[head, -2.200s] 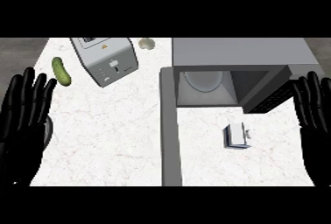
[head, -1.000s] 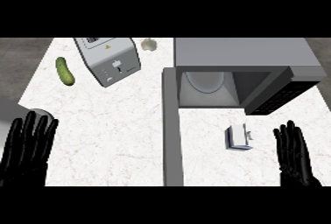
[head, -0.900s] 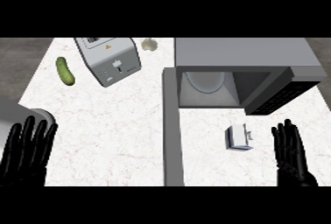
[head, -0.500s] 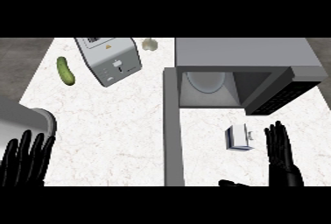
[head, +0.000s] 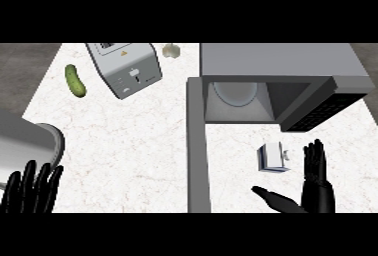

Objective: Pick up the milk, place it into the microwave and close the microwave

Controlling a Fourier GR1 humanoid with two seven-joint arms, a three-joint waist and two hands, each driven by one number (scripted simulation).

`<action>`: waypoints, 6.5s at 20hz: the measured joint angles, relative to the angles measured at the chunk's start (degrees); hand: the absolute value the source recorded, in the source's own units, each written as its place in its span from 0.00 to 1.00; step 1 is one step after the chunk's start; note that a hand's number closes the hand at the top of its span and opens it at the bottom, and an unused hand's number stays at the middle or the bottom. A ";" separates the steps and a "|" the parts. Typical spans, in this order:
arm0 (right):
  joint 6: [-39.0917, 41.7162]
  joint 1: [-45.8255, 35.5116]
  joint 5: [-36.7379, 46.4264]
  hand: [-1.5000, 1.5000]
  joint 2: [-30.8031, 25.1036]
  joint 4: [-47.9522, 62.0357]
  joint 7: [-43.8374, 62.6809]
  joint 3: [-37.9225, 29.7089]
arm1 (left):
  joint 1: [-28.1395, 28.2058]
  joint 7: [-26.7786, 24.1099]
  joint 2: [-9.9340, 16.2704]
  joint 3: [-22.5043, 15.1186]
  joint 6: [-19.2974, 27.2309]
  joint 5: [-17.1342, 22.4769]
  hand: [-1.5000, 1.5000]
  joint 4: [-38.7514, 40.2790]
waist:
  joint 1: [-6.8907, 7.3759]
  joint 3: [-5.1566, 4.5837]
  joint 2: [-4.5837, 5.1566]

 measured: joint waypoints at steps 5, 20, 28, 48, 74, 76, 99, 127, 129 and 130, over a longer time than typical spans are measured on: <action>1.02 -4.25 -1.66 0.00 -0.67 10.13 -5.21 -3.96 | 1.36 -0.60 0.08 0.43 -1.11 0.69 0.00 -0.28 | 0.02 0.00 0.01; 5.27 -14.65 -3.49 0.00 -2.54 38.90 -24.31 -11.86 | 7.09 -5.74 0.17 0.29 -4.69 0.59 0.00 0.37 | 0.16 0.02 0.03; 6.84 -19.16 -3.17 0.00 -3.04 47.51 -28.94 -12.93 | 7.63 -4.77 0.85 1.13 -5.09 2.24 0.00 -0.70 | -0.01 -0.56 -0.21; 1.50 -30.59 -2.25 1.00 -3.58 59.03 -30.59 -16.89 | 8.39 -6.30 0.40 0.65 -5.99 1.27 0.00 -0.18 | 0.48 -0.18 0.07; 4.68 -38.62 -0.83 1.00 -3.22 57.49 -31.55 -15.77 | 10.23 -6.73 1.34 3.92 -10.10 4.80 0.00 0.46 | 0.02 -0.02 -0.09; 4.76 -35.75 -0.38 1.00 -2.92 53.02 -30.38 -14.12 | 10.49 -7.09 0.91 3.77 -10.22 4.10 0.00 0.24 | -0.21 -0.03 -0.17; 9.58 -4.79 -4.34 1.00 -0.48 -6.51 -2.24 4.94 | 12.42 -7.36 0.90 2.96 -10.27 4.83 0.00 -0.18 | -0.30 -0.05 -0.13; -9.64 -48.91 -4.82 1.00 -0.43 49.37 -7.52 -2.03 | 10.95 -6.30 1.11 7.77 -13.18 6.91 0.00 1.34 | 1.69 0.06 0.60; -11.14 -52.17 -4.18 1.00 -1.25 54.08 -8.31 -3.33 | 10.67 -6.93 1.31 8.31 -13.77 6.98 0.00 2.40 | 2.14 0.07 0.77; -11.73 -53.30 -3.70 1.00 -1.64 56.35 -8.79 -3.68 | 10.23 -6.62 1.60 8.76 -13.75 7.30 0.00 2.62 | 2.21 0.06 0.81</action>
